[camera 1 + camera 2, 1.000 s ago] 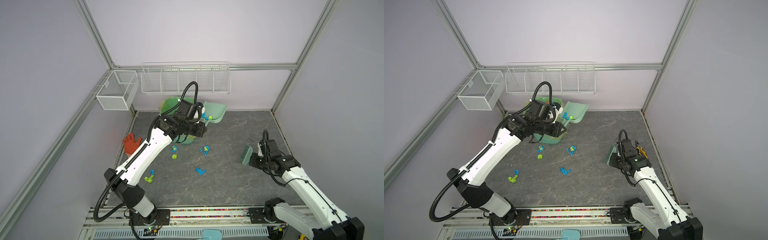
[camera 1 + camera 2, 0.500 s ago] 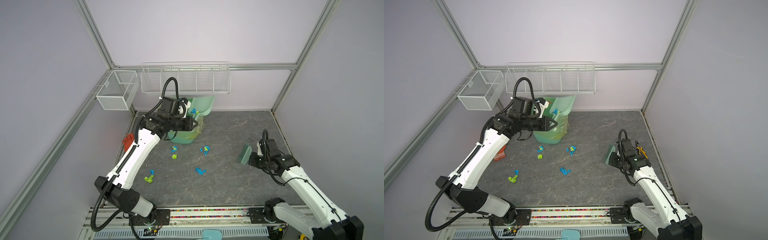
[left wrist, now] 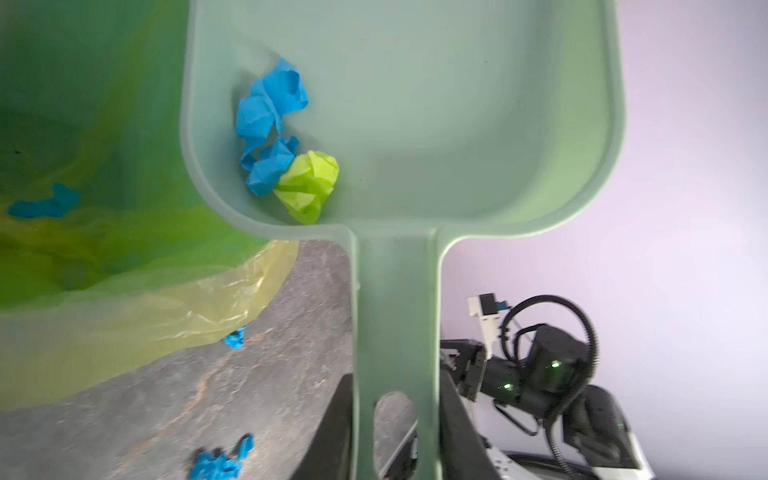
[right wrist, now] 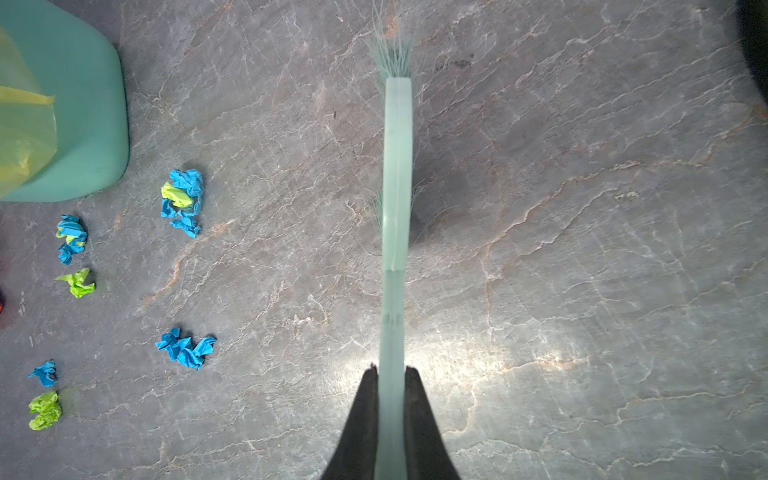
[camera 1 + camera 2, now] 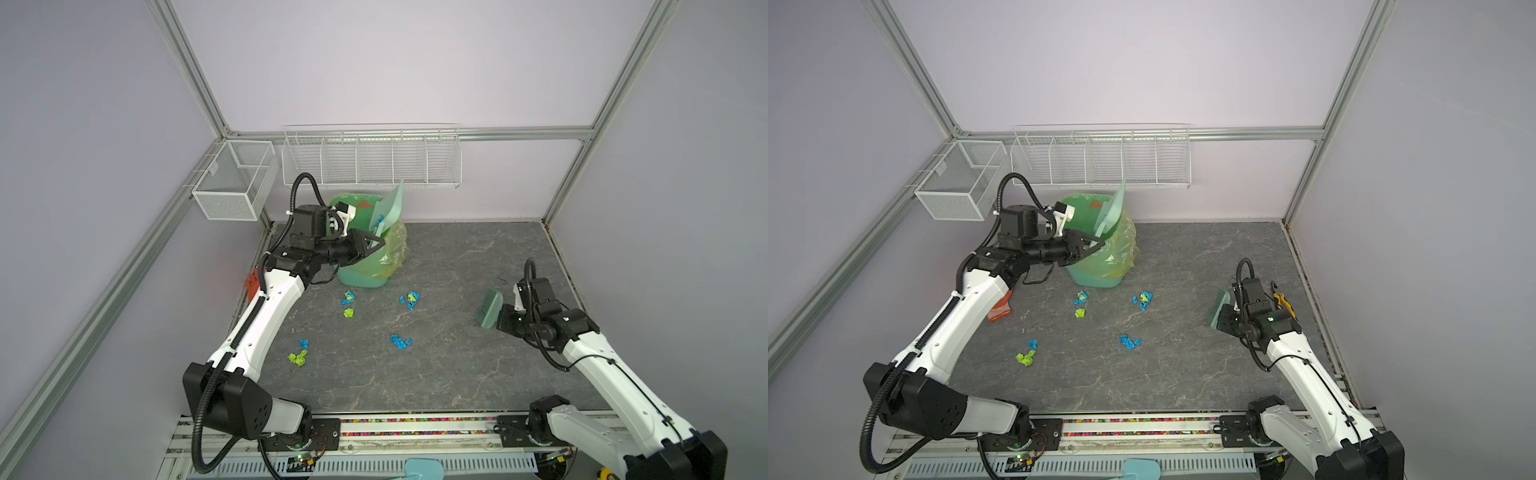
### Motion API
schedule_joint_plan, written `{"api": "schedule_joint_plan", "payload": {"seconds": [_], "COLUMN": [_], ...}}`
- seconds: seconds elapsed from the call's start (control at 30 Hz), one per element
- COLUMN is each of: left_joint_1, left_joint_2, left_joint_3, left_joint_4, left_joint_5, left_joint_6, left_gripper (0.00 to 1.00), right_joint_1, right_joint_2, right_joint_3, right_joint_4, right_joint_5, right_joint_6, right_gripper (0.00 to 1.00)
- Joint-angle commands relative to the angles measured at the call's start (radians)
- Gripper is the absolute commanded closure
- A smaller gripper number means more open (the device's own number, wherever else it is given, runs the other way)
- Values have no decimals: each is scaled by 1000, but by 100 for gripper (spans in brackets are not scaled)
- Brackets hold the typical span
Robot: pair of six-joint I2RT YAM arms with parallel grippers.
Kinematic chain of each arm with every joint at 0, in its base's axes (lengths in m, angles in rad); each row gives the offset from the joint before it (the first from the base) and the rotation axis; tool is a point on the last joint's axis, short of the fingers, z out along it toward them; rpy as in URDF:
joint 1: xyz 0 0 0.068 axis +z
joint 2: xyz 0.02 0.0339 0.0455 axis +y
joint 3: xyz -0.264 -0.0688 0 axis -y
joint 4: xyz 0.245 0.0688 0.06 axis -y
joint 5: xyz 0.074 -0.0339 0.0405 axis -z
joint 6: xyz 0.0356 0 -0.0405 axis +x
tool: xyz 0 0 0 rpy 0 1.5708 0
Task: Sweep away the paper scraps from the table
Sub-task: 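Tilt the dustpan upright over the green bin with the left gripper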
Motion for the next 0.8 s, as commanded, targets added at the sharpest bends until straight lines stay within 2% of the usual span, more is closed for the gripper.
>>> {"api": "schedule_joint_plan", "payload": {"seconds": [0.0, 0.17, 0.37, 0.5, 0.73, 0.77], "left_joint_1": [26, 65, 94, 115, 124, 124], "left_joint_2": [-22, -16, 24, 53, 208, 222], "left_joint_3": [-56, -173, -264, -325, -403, -412], "left_joint_4": [294, 659, 1056, 1288, 1829, 1847], "left_joint_5": [146, 205, 214, 181, 101, 97], "left_joint_6": [-211, -498, -793, -965, -1354, -1375], "left_gripper": [100, 100, 100, 100, 100, 100], "right_joint_1": [7, 10, 14, 15, 16, 15], "right_joint_2": [0, -7, -9, -16, -23, -23], "right_joint_3": [5, 13, 16, 15, 19, 21], "right_joint_4": [10, 1, -2, -5, -18, -18], "right_joint_5": [-8, -8, -9, -9, 2, 2], "right_joint_6": [17, 18, 21, 20, 17, 19], "right_gripper": [93, 93, 93, 93, 93, 93]}}
